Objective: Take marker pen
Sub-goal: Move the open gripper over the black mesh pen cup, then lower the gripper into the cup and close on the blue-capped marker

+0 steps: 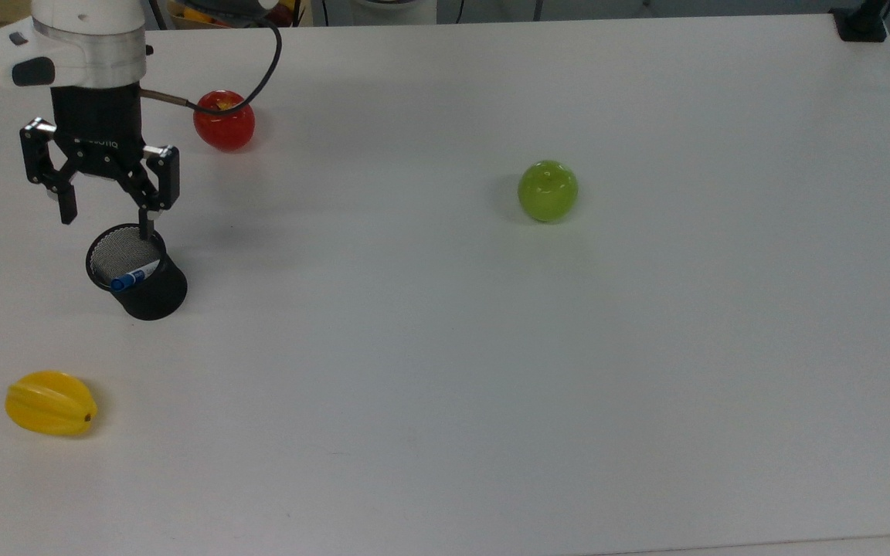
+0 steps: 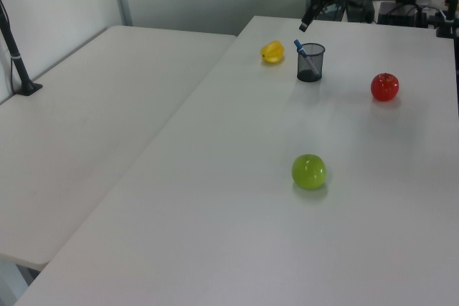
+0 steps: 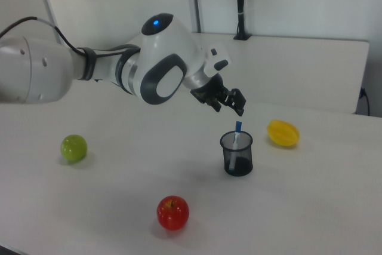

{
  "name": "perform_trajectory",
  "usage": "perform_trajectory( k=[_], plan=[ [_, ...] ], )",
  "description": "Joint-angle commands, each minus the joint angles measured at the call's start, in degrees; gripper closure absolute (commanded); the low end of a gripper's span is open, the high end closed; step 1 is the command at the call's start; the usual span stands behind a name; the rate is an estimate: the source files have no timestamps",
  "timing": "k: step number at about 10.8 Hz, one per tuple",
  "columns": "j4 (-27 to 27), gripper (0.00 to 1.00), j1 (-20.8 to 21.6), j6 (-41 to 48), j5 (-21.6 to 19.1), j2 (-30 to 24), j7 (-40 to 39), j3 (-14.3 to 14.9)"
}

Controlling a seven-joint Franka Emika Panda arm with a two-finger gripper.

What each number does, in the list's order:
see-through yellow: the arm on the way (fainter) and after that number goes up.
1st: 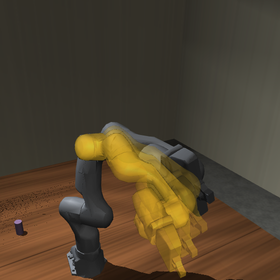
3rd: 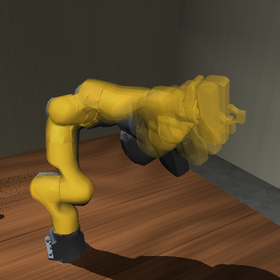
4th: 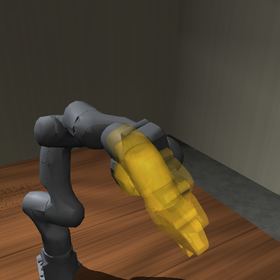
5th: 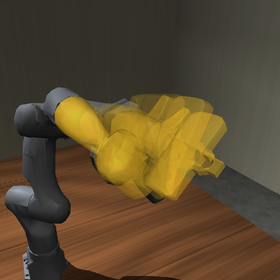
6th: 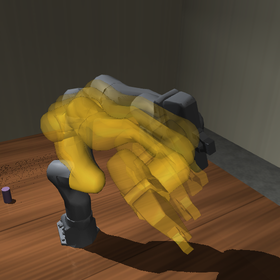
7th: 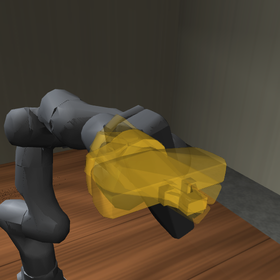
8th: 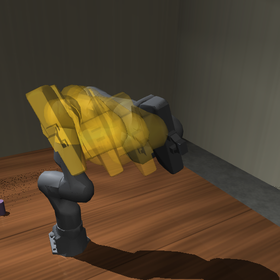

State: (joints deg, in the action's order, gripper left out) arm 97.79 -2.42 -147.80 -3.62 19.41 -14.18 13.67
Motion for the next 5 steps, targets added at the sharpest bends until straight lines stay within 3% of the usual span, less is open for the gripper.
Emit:
perform_trajectory(
  k=[1, 5],
  plan=[
    [0.48, 0.28, 0.31, -5.21, -2.88, 2.56, 0.38, 0.31],
    [0.48, 0.34, 0.39, -8.72, -3.59, 4.32, 0.38, 0.31]
  ],
)
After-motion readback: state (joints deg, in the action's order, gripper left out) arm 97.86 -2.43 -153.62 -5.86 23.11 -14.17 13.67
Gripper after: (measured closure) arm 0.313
